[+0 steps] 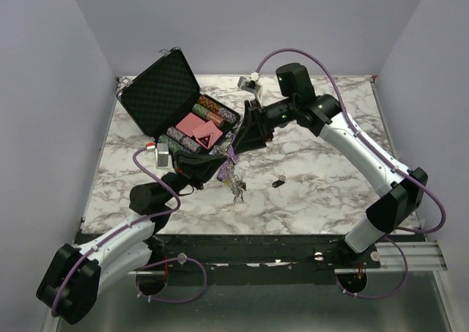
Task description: Put the keys on the keyring
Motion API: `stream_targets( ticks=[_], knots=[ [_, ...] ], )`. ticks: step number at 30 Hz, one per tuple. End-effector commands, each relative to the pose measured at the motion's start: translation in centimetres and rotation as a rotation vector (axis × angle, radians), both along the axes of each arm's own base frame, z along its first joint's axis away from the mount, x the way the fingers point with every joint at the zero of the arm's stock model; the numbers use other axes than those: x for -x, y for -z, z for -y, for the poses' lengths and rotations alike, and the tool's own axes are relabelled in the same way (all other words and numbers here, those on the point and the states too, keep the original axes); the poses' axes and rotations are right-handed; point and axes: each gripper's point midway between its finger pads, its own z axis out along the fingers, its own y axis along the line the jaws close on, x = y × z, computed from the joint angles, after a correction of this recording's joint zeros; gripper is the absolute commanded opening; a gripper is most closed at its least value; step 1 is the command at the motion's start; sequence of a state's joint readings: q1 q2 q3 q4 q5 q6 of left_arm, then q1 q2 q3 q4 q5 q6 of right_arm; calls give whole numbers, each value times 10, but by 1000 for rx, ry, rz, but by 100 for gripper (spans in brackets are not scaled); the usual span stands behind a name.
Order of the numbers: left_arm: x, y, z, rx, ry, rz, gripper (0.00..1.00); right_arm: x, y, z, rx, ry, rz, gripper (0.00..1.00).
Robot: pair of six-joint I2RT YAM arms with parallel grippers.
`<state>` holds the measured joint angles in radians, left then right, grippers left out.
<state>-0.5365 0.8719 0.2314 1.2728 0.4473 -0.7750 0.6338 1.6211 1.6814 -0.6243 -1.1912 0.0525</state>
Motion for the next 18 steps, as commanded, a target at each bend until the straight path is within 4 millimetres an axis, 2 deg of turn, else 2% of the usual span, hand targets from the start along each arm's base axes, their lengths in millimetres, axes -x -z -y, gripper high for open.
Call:
stream_targets(
  ticks=[1, 11, 18],
  knots=[
    [30, -60, -24, 180, -13, 230, 0, 2, -2, -1, -5, 1, 4, 45],
    [30, -65, -25, 197, -15, 235, 0, 4, 14, -2, 36, 16, -1, 42],
    [29, -65, -25, 200, -17, 232, 0, 3, 15, -4, 44, 24, 10, 37]
  ],
)
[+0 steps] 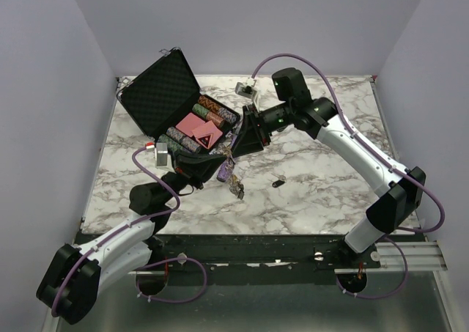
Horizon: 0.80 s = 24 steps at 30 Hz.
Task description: Put the keys on the keyring
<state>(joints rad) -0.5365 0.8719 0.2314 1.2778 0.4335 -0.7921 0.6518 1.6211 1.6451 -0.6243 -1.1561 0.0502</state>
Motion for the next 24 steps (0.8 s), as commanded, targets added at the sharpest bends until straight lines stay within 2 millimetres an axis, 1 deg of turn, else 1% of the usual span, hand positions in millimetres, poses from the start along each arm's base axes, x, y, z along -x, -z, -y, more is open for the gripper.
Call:
stream_targets(
  ticks=[1, 3, 10, 15, 16, 21, 23, 24],
  knots=[
    [30, -65, -25, 188, -21, 247, 0, 1, 1, 0, 9, 13, 27, 35],
    [30, -65, -25, 189, -22, 247, 0, 1, 2, 0, 13, 16, 31, 31],
    [30, -68, -26, 199, -25, 245, 0, 2, 5, 0, 21, 14, 37, 27],
    [30, -69, -27, 204, -25, 245, 0, 4, 8, 0, 29, 11, 31, 28],
    [30, -69, -27, 206, -26, 246, 0, 3, 8, 0, 22, 5, 59, 28],
    [31, -71, -27, 208, -22, 246, 0, 1, 9, -1, 25, 10, 65, 33],
    [31, -71, -27, 208, -22, 246, 0, 2, 9, -1, 24, 8, 64, 33],
    [31, -70, -27, 208, -21, 243, 0, 1, 8, -1, 20, 7, 65, 31]
  ],
)
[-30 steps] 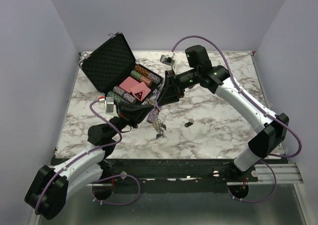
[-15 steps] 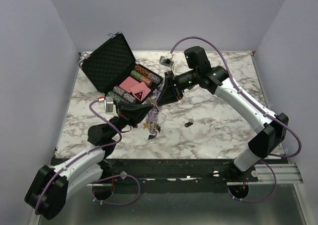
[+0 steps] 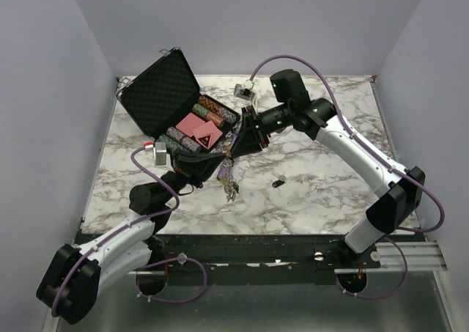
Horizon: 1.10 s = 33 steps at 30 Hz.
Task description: Put the keys on the keyring
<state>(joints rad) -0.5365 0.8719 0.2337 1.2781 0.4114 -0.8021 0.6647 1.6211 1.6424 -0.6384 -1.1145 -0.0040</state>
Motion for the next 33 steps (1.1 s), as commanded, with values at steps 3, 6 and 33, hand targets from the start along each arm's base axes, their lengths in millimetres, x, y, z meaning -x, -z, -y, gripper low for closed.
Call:
stream_targets(
  ticks=[3, 6, 33],
  knots=[
    [33, -67, -25, 189, -11, 254, 0, 5, 1, 2, 7, -6, 13, 27],
    [33, -68, -25, 193, -9, 253, 0, 5, 0, 1, -1, -15, 17, 21],
    [29, -81, -34, 263, -34, 240, 0, 14, 15, 3, 22, -40, 45, 1]
  ],
)
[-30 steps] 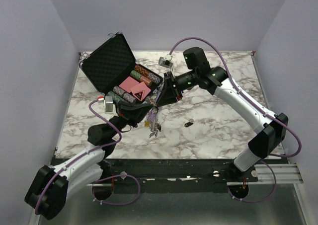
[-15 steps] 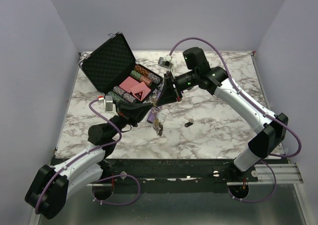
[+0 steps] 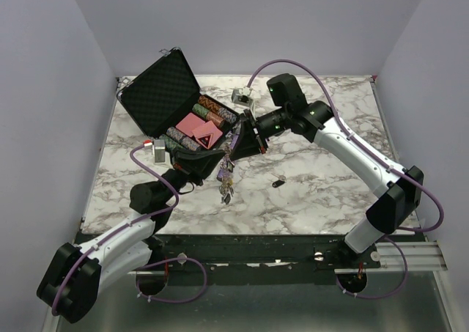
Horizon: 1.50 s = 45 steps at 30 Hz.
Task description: Put the keys on the keyring
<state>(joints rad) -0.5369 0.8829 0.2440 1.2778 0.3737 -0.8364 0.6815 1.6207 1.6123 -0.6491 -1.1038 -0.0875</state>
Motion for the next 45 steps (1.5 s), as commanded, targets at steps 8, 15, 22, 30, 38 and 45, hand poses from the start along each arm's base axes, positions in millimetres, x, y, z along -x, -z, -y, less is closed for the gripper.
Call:
stream_targets(
  ticks=[8, 15, 22, 30, 38, 45],
  knots=[
    [34, -74, -31, 222, -31, 268, 0, 14, 3, -1, 18, -26, -4, 5],
    [35, -67, -30, 209, -23, 258, 0, 18, -10, 0, -20, -39, 15, 22],
    [35, -60, -29, 197, -22, 246, 0, 20, -19, -2, -56, -49, 15, 27],
    [37, -58, -28, 193, -5, 238, 0, 14, -15, -6, -48, -28, -5, 31],
    [36, -56, -26, 189, 5, 228, 0, 11, -13, -9, -51, -21, -2, 31],
    [36, -57, -25, 190, 8, 230, 0, 10, -7, -10, -42, -20, -12, 24]
  ],
)
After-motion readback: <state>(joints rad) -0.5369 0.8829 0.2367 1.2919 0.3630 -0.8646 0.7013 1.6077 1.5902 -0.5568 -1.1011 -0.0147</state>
